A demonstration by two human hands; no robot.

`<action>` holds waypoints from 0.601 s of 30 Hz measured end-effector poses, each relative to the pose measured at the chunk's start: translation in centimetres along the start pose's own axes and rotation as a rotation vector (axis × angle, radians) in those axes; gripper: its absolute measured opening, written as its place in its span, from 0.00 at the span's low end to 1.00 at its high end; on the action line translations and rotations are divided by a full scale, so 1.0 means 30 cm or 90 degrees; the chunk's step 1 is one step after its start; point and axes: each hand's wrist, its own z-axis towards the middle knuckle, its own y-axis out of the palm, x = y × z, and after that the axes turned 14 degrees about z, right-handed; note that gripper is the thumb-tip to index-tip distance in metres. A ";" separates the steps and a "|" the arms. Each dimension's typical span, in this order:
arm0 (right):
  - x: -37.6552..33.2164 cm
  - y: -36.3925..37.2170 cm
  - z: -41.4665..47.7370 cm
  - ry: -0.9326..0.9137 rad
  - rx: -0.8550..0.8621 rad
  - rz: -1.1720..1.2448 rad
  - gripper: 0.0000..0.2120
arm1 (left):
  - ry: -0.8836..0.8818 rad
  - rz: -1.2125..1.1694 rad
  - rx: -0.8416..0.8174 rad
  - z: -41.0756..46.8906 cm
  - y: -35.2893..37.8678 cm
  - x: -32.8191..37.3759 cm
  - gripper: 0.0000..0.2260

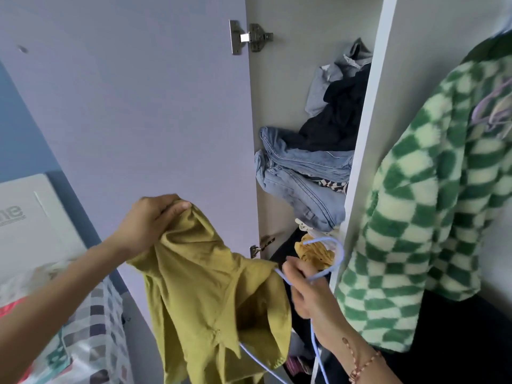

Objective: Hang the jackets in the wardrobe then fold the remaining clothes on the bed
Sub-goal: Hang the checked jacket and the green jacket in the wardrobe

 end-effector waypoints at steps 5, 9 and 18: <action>-0.001 0.024 0.020 0.129 -0.168 -0.039 0.22 | -0.110 -0.053 0.038 0.029 0.072 -0.018 0.16; -0.085 0.007 0.037 0.115 -0.056 0.002 0.21 | -0.223 -0.051 0.042 0.058 0.109 -0.108 0.17; -0.215 -0.007 0.064 0.051 0.013 -0.078 0.22 | -0.156 -0.096 0.117 -0.398 0.456 0.105 0.17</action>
